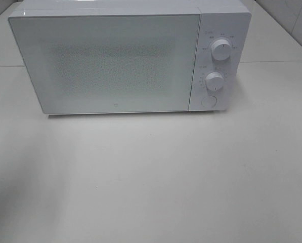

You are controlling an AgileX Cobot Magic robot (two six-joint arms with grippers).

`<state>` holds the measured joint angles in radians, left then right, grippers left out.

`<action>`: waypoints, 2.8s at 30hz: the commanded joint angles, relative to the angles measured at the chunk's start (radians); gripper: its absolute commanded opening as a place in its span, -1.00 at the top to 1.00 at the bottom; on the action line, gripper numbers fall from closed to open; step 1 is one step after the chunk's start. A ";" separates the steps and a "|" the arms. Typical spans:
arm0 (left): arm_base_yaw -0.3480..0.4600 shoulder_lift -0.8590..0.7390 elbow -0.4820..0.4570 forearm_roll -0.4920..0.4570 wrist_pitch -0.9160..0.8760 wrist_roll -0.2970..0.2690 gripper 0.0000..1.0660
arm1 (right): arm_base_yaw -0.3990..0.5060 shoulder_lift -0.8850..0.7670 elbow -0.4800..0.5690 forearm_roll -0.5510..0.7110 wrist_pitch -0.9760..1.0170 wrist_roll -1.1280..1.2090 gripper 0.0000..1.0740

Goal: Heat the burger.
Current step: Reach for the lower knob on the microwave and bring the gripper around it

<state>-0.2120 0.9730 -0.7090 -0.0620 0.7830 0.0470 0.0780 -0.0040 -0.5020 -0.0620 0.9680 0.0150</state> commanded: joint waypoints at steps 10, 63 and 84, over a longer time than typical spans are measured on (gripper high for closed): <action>0.288 -0.068 0.000 -0.026 0.229 0.091 -0.89 | -0.005 -0.026 0.007 0.001 -0.005 -0.001 -0.06; 0.225 -1.000 0.191 0.007 0.289 -0.047 -0.89 | -0.005 -0.026 0.007 0.001 -0.005 -0.001 -0.06; 0.226 -0.995 0.191 0.007 0.289 -0.047 -0.89 | -0.005 -0.026 0.007 0.001 -0.005 -0.001 -0.06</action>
<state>0.0180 -0.0050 -0.5170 -0.0550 1.0720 0.0080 0.0780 -0.0040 -0.5020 -0.0620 0.9690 0.0150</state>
